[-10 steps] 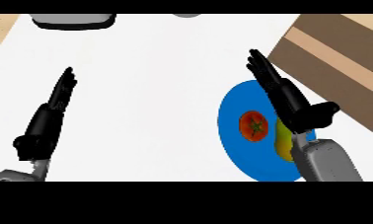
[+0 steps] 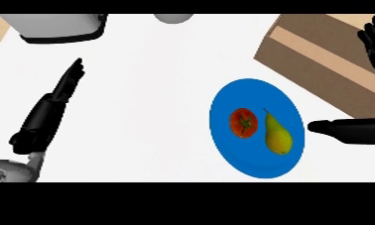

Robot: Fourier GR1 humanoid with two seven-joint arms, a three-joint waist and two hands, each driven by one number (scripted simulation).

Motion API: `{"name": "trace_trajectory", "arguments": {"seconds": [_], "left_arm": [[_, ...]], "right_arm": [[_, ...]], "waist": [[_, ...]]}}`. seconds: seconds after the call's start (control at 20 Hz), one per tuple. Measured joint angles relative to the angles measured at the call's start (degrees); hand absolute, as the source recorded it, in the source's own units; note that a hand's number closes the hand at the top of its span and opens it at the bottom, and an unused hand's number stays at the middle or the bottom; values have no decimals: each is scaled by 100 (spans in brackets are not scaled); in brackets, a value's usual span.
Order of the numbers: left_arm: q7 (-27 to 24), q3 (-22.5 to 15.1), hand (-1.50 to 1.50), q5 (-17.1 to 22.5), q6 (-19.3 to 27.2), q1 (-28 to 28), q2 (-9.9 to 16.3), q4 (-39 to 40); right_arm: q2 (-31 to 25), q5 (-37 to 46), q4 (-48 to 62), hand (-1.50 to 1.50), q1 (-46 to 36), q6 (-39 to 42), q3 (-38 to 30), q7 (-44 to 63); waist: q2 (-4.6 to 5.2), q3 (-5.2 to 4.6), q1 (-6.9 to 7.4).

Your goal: Pick the tomato from the plate and place it in the cardboard box

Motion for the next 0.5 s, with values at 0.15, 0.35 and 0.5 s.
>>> {"name": "trace_trajectory", "arguments": {"seconds": [0.15, 0.35, 0.5], "left_arm": [[18, -47, 0, 18, -195, -117, -27, -21], [63, -110, 0, -9, -391, -298, -105, -9], [183, -84, 0, -17, -500, -427, -137, -33]], "right_arm": [[-252, 318, -426, -150, 721, 11, -332, -634], [-483, 1046, -780, -150, 1404, -27, -445, -1417], [-645, 1590, -1085, -150, 1768, -47, -463, -1613]], "waist": [[24, 11, 87], [53, 15, 218], [63, 14, 300]]}}
